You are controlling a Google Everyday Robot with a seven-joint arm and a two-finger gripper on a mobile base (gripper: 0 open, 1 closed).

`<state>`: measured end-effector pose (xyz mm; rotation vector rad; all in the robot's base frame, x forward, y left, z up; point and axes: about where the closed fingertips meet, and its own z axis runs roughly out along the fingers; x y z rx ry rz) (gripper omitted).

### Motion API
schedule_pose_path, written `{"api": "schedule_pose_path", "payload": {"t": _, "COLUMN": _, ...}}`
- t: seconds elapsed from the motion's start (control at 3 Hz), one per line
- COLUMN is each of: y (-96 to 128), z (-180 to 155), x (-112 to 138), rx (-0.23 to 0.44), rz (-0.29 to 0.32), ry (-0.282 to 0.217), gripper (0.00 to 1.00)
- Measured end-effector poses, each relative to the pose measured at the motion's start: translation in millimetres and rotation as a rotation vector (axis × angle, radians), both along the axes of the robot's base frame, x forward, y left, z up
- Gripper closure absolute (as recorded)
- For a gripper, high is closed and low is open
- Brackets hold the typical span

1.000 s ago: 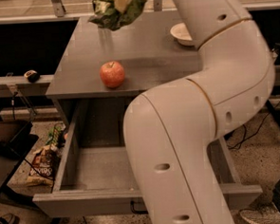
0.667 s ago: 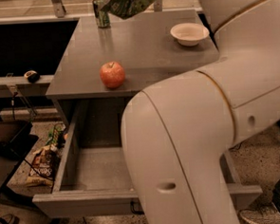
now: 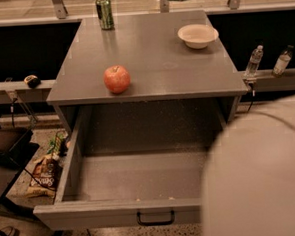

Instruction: Place green jalapeno chip bag into top drawer

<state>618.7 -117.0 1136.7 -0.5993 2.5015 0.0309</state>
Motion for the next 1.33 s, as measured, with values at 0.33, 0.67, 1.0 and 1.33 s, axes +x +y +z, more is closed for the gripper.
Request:
{"api": "schedule_pose_path", "payload": {"t": 0.33, "y": -39.8, "z": 17.0, "x": -54.9, "rx": 0.162, "rz": -0.112, "ry": -0.024, "gripper": 1.00}}
{"api": "schedule_pose_path", "payload": {"t": 0.67, "y": -46.1, "z": 55.9, "x": -145.6, "rx": 0.367, "rz": -0.044, "ry": -0.171, "gripper": 1.00}}
{"api": "schedule_pose_path", "payload": {"t": 1.0, "y": -50.2, "z": 43.1, "x": -187.5, "rx": 0.415, "rz": 0.063, "ry": -0.316, "gripper": 1.00}}
{"api": "schedule_pose_path", "payload": {"t": 1.33, "y": -47.3, "z": 42.0, "x": -186.5, "rx": 0.413, "rz": 0.068, "ry": -0.313, "gripper": 1.00}}
